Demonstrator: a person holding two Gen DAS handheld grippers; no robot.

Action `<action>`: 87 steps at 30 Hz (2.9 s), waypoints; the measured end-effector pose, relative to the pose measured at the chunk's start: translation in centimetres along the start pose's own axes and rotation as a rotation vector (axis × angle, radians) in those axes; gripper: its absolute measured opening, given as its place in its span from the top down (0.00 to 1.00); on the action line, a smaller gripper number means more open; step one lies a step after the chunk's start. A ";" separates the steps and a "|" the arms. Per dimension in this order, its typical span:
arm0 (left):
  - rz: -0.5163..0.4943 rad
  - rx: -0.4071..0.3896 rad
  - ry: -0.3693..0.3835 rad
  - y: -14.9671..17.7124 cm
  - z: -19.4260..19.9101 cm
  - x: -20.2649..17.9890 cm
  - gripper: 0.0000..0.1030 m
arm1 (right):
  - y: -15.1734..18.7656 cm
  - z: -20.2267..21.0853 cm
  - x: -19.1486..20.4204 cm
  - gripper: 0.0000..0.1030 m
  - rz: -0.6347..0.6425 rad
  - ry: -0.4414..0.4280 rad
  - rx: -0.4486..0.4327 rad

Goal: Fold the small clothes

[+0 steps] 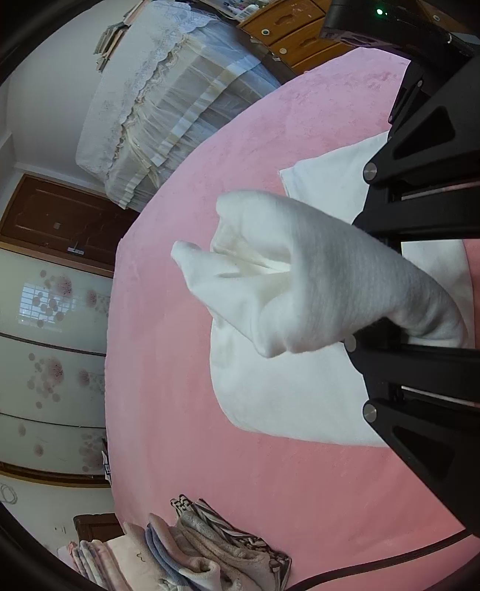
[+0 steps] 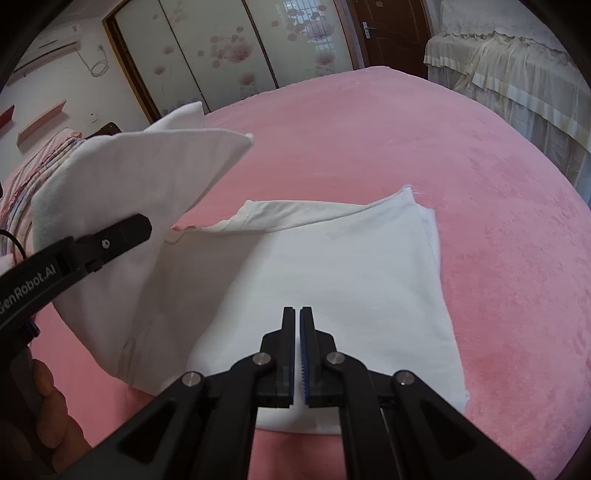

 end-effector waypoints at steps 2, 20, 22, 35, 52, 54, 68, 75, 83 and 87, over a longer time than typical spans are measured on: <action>-0.003 0.009 -0.007 0.1 -0.1 -0.4 0.90 | -0.1 0.2 -0.4 0.98 -0.008 -0.006 -0.004; -0.062 0.146 -0.003 3.3 -4.9 -6.8 0.90 | 0.6 2.9 -7.6 0.98 -0.055 0.051 -0.030; -0.072 0.156 -0.004 3.7 -5.4 -7.5 0.90 | 0.8 2.9 -8.3 0.98 -0.066 0.052 -0.028; -0.150 0.205 -0.019 6.2 -7.0 -9.3 0.89 | 1.1 3.5 -10.2 0.98 -0.084 0.049 -0.042; -0.275 0.237 0.081 9.5 -6.0 -12.3 0.26 | 1.5 4.0 -11.9 0.97 -0.102 0.084 -0.034; -0.280 0.222 0.115 9.6 -5.1 -12.6 0.22 | 1.4 4.5 -12.1 0.97 -0.098 0.093 -0.037; -0.157 0.093 0.002 5.6 3.0 -2.3 0.17 | -1.6 6.9 -6.1 0.98 0.016 0.014 -0.085; 0.012 0.076 -0.065 3.2 1.2 4.0 0.17 | -2.6 5.4 1.8 0.98 0.134 -0.096 -0.067; -0.034 0.118 -0.073 3.9 -2.6 2.9 0.17 | -1.2 0.3 1.0 0.98 0.120 -0.040 0.052; -0.033 0.131 -0.074 4.5 -3.0 2.7 0.17 | -0.4 0.0 -2.8 0.98 0.065 0.014 0.068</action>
Point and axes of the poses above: each gripper's, at about its wrist camera, not at the fingertips, and z roughly against the way its jaws point, x to its left, y to its underside, the point moved 10 cm from there along -z, roughly the way its jaws point, and after that the axes turned 5 degrees about y, right-handed, at the moved point
